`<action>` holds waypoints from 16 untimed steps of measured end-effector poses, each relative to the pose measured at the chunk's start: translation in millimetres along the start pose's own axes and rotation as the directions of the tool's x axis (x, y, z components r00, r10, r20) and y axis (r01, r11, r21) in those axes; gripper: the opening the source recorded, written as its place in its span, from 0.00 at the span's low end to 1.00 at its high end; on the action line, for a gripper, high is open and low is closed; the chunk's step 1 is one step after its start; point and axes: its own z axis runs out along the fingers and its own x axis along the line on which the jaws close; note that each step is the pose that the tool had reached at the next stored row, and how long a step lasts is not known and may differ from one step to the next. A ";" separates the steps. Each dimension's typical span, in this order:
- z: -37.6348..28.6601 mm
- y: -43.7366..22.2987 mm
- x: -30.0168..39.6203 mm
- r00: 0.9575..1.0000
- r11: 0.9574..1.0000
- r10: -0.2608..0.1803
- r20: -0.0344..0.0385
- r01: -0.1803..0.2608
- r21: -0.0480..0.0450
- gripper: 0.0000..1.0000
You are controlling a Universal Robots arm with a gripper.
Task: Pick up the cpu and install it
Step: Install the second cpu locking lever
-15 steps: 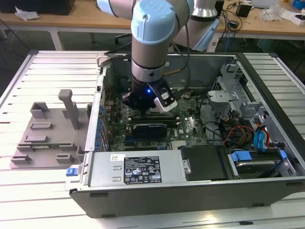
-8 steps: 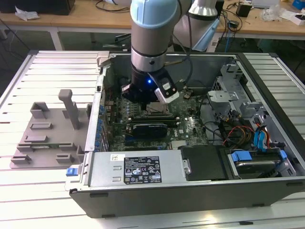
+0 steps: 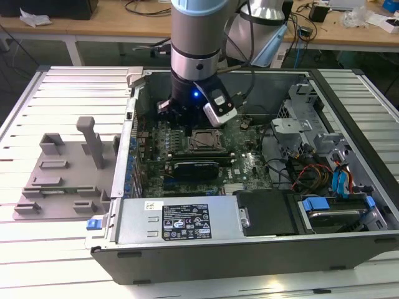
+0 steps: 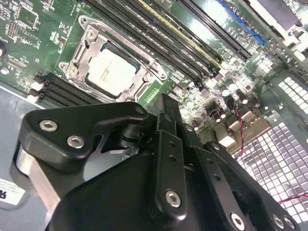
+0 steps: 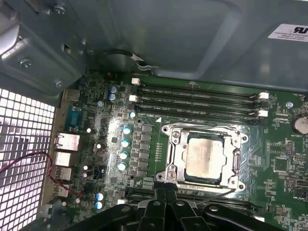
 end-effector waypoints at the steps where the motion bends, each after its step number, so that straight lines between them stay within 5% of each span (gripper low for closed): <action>1: -0.1 -0.1 -1.0 1.000 1.000 0.000 0.000 0.000 0.000 0.11; 3: 0.0 -0.7 -5.9 1.000 1.000 0.000 0.000 0.000 0.000 0.11; 4: 0.0 -2.1 -18.8 1.000 1.000 0.001 -0.003 -0.001 0.000 0.11; 6: -0.2 -3.6 -32.0 1.000 1.000 0.001 -0.006 -0.001 0.000 0.11; 10: -1.0 -9.8 -32.4 1.000 1.000 0.001 -0.006 -0.001 0.000 0.11; 13: -2.6 -23.2 -30.9 1.000 1.000 0.001 -0.006 -0.001 0.000 0.11; 16: -1.4 -25.5 -30.5 1.000 1.000 0.007 -0.004 -0.007 -0.012 0.11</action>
